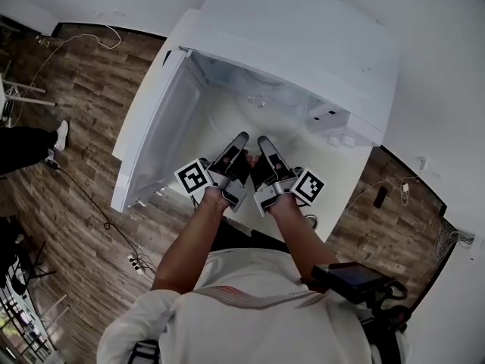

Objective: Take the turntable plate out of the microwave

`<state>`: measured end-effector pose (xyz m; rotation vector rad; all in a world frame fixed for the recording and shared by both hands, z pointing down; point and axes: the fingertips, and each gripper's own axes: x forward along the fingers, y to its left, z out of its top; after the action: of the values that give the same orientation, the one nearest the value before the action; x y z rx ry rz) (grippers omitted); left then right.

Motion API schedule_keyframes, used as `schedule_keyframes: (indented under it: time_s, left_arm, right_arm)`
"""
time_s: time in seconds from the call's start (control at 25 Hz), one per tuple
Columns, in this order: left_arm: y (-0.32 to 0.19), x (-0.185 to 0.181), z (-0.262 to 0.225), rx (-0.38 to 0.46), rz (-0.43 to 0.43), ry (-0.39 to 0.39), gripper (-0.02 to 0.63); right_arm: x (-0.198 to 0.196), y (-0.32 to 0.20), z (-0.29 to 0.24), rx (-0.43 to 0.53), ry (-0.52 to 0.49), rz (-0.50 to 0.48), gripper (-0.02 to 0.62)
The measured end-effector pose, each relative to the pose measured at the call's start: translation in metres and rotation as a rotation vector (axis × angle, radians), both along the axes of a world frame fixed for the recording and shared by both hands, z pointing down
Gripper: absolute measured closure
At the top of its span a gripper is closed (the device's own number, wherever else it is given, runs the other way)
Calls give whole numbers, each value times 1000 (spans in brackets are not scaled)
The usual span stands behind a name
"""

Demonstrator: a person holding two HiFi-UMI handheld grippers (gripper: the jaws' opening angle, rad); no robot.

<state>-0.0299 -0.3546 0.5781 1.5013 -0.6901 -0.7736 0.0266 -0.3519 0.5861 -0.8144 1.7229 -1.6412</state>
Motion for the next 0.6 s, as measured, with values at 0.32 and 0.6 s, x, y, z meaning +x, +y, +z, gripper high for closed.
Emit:
schedule_keyframes:
  time_s: [0.32,0.6]
  left_arm:
    - [53,2,-27,13,-89,-7,566]
    - [99,9,-57,20,-117,7,566]
  right_arm:
    - [3,47,-24,3,-4,-94,560]
    - [10,92,-56,13,8,-126,560]
